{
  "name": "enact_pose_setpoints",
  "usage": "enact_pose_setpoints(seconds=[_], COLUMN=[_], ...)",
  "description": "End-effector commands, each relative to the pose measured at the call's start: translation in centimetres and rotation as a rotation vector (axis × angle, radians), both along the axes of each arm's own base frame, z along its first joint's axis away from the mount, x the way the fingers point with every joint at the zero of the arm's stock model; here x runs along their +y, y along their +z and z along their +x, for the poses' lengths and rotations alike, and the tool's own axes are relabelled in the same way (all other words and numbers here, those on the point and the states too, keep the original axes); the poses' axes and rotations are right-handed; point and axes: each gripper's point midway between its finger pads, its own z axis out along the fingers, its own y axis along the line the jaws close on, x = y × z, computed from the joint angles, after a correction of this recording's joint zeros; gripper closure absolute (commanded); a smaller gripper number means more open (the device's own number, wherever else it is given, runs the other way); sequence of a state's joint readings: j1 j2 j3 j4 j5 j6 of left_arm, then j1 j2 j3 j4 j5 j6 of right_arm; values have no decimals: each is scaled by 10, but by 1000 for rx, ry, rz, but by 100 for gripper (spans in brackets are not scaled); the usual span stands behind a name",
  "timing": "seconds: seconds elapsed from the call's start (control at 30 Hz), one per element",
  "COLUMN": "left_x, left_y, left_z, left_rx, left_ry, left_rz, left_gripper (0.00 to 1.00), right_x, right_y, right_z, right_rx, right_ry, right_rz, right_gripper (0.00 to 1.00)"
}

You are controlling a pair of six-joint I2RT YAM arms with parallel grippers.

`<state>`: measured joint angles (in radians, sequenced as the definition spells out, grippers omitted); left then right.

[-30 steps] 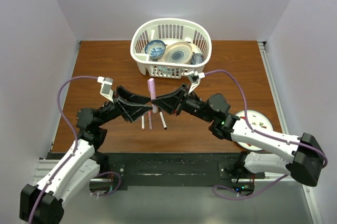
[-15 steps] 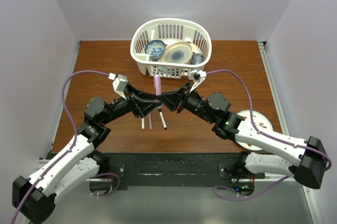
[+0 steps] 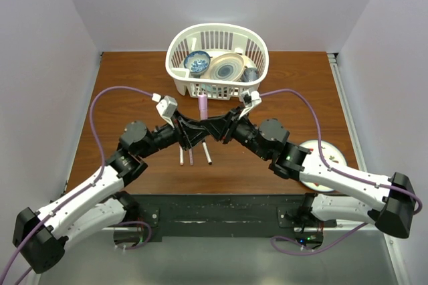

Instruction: Insert the pens into the pen caps

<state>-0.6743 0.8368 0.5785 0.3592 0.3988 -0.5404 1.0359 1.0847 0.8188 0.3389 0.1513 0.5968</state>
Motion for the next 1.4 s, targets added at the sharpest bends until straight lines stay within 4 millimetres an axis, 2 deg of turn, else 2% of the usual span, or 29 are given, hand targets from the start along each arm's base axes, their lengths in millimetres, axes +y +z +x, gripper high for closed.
enact_pose_setpoints(seconds=[0.0,0.1,0.23,0.33,0.37,0.4,0.43,0.47,0.53,0.6,0.7,0.9,1.03,1.13,1.2,1.37], left_x=[-2,-3,-4,-3,-1,0,0,2,1,0,-1,-5,-2,0,1,1], left_y=[21,23,27,30,36,34,35,40,39,38,36,37,41,41,39,40], left_z=[13,12,9,2,-3,-6,-9,-14,-22,-31,-45,-83,-98,-103,-105,-108], left_rx=[-77,-85,-95,-114,-131,-132,-138,-157,-164,-168,-177,-206,-230,-233,-233,-232], left_ry=[68,68,59,36,28,19,8,-2,-39,-80,-150,-350,-414,-427,-436,-448], left_rz=[8,-1,-15,-35,-58,-61,-68,-81,-80,-80,-86,-139,-168,-174,-176,-184], left_gripper=[81,100,100,100,100,100,100,100,100,100,100,100,100,100,100,100], right_x=[-2,-1,0,3,0,-1,-4,-11,-19,-29,-39,-44,-38,-31,-24,-5], right_y=[39,36,30,33,39,40,44,54,54,62,74,106,121,123,121,121], right_z=[-8,-10,-13,-22,-26,-31,-33,-37,-41,-48,-53,-63,-63,-63,-69,-80], right_rx=[-57,-49,-32,-39,-52,-57,-62,-82,-81,-93,-111,-179,-209,-216,-218,-220], right_ry=[-19,-20,-10,41,57,77,80,83,86,97,100,150,172,190,243,347], right_rz=[60,46,45,56,67,65,68,76,38,25,-14,-55,-86,-102,-113,-105], right_gripper=[100,100,99,85,76,70,65,52,42,27,13,8,7,7,7,18])
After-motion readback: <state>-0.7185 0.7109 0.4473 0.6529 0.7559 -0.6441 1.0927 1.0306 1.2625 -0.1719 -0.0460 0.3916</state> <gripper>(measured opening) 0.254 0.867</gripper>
